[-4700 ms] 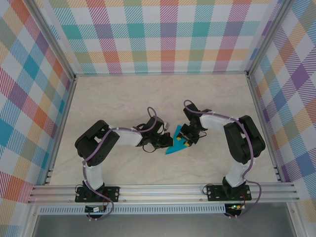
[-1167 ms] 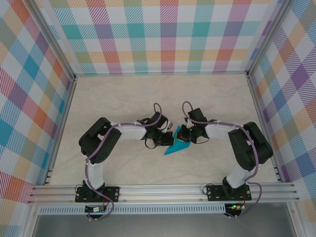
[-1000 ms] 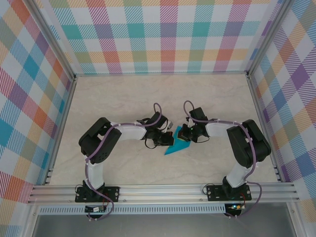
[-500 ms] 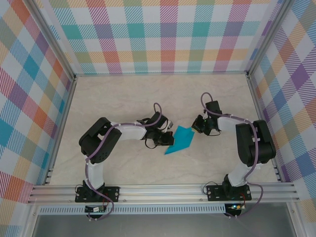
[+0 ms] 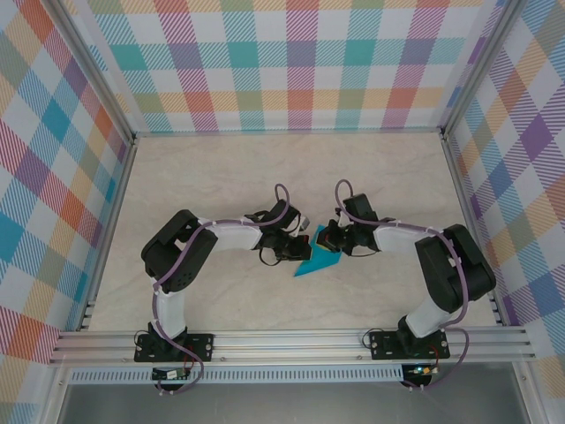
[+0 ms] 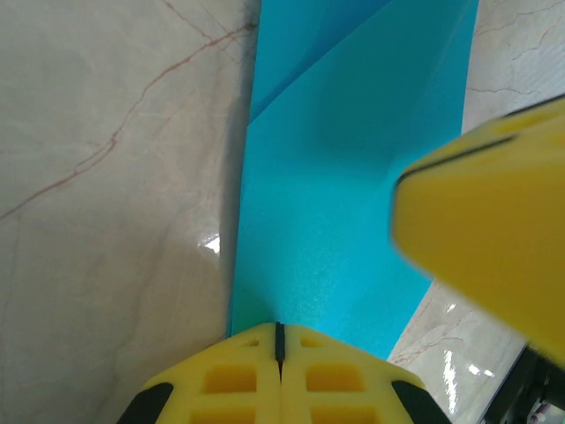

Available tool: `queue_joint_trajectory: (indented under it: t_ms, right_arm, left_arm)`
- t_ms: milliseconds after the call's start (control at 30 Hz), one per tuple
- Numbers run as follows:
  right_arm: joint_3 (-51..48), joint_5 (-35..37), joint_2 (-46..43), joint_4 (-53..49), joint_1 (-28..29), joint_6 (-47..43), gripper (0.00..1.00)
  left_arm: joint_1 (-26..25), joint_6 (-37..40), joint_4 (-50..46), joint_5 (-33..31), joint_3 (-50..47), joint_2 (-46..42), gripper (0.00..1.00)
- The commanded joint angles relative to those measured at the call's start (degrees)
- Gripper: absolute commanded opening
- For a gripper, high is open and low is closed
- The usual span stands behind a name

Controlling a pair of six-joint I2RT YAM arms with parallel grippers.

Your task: Fold a paper plane with a square sheet of paper (pick it up from the middle)

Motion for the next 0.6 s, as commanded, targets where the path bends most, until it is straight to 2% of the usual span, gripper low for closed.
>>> queue_joint_trajectory:
  t_ms: [0, 233, 433, 567]
  right_arm:
    - [-0.91, -1.63, 2.65, 1.86, -0.08, 1.95, 0.00]
    - [-0.25, 2.85, 5.61, -4.72, -0.08, 1.17, 0.00]
    - [-0.35, 5.17, 5.74, -6.86, -0.08, 1.16, 0.00]
    - [-0.11, 5.68, 5.98, -7.59, 0.00, 1.14, 0.00]
  left_arm:
    - [0.49, 0.74, -5.48, -0.25, -0.47, 0.98, 0.00]
    - [0.49, -0.81, -4.65, 1.84, 2.01, -3.11, 0.00]
    - [0.58, -5.74, -3.65, 2.09, 1.06, -6.90, 0.06]
    - [0.41, -10.77, 1.19, 5.00, -1.91, -7.94, 0.08]
